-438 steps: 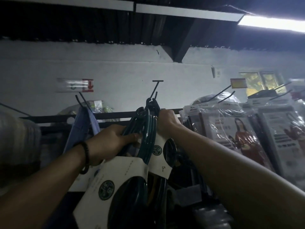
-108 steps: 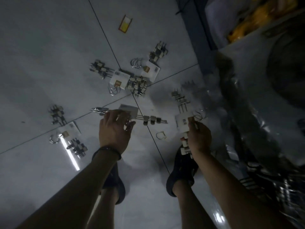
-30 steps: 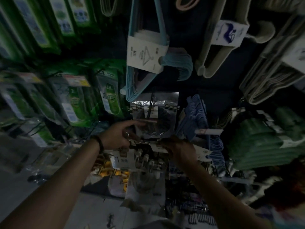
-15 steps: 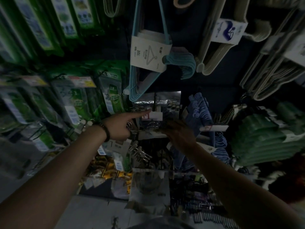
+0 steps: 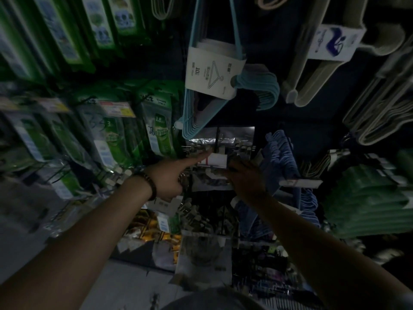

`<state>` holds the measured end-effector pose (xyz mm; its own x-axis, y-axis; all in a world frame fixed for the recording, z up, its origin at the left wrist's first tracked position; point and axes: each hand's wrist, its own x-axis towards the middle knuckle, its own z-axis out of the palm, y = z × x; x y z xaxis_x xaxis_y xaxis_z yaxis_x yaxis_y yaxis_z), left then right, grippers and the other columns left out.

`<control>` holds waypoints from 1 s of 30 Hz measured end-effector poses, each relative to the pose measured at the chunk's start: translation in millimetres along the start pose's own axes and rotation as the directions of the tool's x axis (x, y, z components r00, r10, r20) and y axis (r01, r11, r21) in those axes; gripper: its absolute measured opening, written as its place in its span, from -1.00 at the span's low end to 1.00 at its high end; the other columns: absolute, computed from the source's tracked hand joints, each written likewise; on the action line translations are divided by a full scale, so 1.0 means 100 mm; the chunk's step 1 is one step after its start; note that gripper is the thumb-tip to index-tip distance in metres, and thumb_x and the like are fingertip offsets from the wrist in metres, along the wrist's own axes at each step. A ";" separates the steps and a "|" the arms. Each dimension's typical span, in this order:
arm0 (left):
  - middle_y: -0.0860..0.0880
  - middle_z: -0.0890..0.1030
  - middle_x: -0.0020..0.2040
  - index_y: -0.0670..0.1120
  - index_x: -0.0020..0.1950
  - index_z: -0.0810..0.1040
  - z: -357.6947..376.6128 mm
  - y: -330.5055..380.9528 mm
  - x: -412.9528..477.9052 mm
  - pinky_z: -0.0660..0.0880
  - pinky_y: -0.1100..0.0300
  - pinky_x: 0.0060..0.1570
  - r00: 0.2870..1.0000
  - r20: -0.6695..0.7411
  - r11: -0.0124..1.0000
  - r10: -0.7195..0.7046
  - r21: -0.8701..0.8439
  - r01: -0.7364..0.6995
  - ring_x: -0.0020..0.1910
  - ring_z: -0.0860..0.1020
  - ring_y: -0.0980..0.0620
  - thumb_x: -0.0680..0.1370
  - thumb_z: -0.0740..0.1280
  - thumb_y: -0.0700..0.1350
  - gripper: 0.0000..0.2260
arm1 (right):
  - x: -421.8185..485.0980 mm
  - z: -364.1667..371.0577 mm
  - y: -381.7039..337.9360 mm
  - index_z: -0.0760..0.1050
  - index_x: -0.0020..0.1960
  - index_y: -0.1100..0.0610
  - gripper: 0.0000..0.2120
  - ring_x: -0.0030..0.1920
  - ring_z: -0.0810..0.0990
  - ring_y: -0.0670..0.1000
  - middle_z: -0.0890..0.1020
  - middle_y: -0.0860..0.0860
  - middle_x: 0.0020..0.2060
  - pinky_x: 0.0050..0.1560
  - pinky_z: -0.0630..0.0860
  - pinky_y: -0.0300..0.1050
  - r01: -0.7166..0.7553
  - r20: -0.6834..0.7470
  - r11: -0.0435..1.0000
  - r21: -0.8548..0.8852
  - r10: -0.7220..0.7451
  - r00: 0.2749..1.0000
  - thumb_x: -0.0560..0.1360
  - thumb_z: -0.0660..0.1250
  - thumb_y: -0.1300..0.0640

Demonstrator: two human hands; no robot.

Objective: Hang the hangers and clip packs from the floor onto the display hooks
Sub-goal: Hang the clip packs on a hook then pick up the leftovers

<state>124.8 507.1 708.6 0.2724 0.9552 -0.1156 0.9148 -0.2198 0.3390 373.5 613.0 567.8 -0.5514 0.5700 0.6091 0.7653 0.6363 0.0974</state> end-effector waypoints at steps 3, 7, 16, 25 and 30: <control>0.06 0.38 -0.42 0.58 0.53 -0.15 0.00 0.03 0.00 0.52 0.11 -0.46 1.000 -0.005 1.000 0.004 -0.009 -0.004 -0.50 0.48 -0.02 0.53 0.39 -0.37 0.08 | 0.20 0.07 0.02 0.73 0.07 0.03 -0.67 0.05 0.68 0.22 0.71 0.05 0.04 0.05 0.60 0.09 -0.087 0.140 0.996 0.033 0.082 0.987 0.32 0.65 0.12; 0.08 0.46 -0.45 0.53 0.56 -0.13 0.03 0.04 -0.01 0.39 0.29 -0.52 0.999 0.016 0.998 -0.028 -0.059 0.029 -0.57 0.43 0.14 0.51 0.38 -0.40 0.07 | 0.49 0.08 0.06 0.73 -0.18 0.17 -0.57 -0.21 0.71 0.28 0.71 0.17 -0.21 -0.15 0.66 0.14 -0.203 0.225 0.975 0.092 0.178 0.958 -0.01 0.75 0.25; -0.14 0.55 0.45 0.61 0.50 -0.15 0.12 0.04 0.03 0.36 0.29 -0.50 1.000 0.008 0.981 -0.027 -0.194 0.028 -0.53 0.45 0.15 0.48 0.37 -0.40 0.11 | 0.84 0.32 0.23 0.69 0.29 -0.06 -0.74 0.34 0.57 0.16 0.68 0.07 0.29 0.30 0.21 -0.12 -0.439 0.302 0.884 0.162 0.379 0.875 0.65 0.35 -0.04; 0.04 0.26 0.66 0.55 0.55 -0.09 0.19 0.05 0.01 0.39 0.42 -0.47 0.999 0.009 0.955 -0.040 -0.294 0.040 -0.27 0.58 0.19 0.50 0.36 -0.43 0.08 | 0.64 0.31 0.13 0.64 0.31 -0.05 -0.66 0.44 0.45 0.28 0.56 0.13 0.37 0.44 0.35 0.27 -0.555 0.171 0.817 0.154 0.531 0.830 0.55 0.36 -0.01; 0.00 0.44 0.55 0.58 0.53 -0.08 0.19 -0.07 0.08 0.56 0.28 -0.35 1.000 0.011 0.949 0.012 -0.316 -0.008 -0.15 0.66 0.10 0.49 0.44 -0.34 0.07 | -0.05 -0.57 -0.55 0.64 0.17 0.00 -0.80 -0.25 0.55 -0.15 0.66 -0.05 -0.08 -0.30 0.38 -0.35 -0.608 0.222 0.675 0.418 0.573 0.789 0.69 0.26 0.02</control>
<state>126.4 512.0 687.5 0.2864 0.9504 -0.1214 0.7712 -0.1535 0.6178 353.5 545.2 604.4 -0.0704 0.9298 0.3613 0.7129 0.3003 -0.6337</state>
